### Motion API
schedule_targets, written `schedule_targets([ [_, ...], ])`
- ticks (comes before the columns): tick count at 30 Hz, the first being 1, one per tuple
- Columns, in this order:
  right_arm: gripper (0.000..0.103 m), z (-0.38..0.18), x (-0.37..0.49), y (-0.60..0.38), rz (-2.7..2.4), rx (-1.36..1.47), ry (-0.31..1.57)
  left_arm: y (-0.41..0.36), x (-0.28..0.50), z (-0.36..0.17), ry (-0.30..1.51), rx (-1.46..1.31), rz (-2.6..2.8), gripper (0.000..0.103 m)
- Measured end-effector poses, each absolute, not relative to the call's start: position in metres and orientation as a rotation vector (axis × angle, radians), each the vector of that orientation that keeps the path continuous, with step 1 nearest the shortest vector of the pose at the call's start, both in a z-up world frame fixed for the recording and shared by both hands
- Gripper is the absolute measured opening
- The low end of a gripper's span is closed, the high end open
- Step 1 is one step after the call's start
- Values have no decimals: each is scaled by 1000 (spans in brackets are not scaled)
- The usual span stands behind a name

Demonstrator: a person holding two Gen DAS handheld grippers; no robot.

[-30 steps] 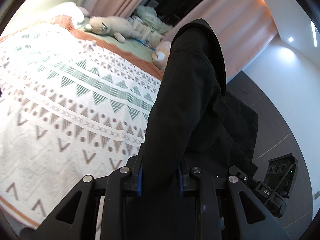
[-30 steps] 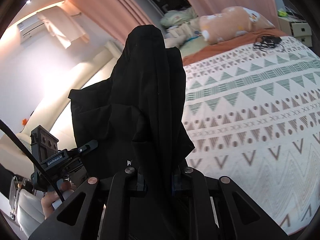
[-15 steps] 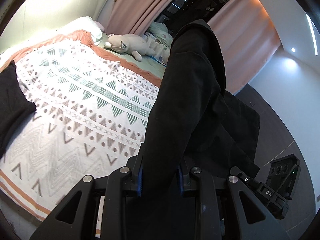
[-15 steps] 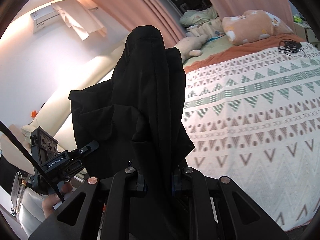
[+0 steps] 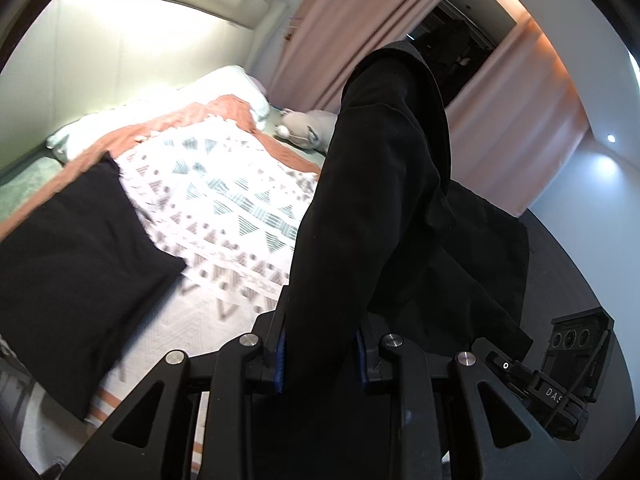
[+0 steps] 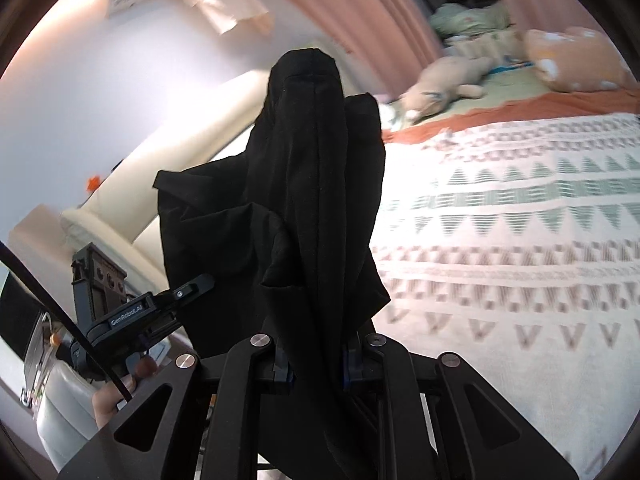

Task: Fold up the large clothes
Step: 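Lift the folded black shirt off the bed with both grippers, then carry the shirt toward the headboard corner and lower it with both grippers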

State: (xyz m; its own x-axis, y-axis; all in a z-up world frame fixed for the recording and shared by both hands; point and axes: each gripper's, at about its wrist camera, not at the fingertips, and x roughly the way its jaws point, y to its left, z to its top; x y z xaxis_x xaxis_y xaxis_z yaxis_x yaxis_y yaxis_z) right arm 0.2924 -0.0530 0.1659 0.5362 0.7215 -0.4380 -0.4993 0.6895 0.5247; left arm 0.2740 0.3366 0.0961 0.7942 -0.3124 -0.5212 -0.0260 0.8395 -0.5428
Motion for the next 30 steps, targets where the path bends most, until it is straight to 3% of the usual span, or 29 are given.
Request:
schedule_targets([
  [17, 12, 145, 342, 156, 1044, 194, 799, 493, 246, 96, 684, -505, 143, 26],
  [30, 12, 99, 387, 220, 1185, 215, 926, 562, 275, 87, 768, -448, 254, 26],
])
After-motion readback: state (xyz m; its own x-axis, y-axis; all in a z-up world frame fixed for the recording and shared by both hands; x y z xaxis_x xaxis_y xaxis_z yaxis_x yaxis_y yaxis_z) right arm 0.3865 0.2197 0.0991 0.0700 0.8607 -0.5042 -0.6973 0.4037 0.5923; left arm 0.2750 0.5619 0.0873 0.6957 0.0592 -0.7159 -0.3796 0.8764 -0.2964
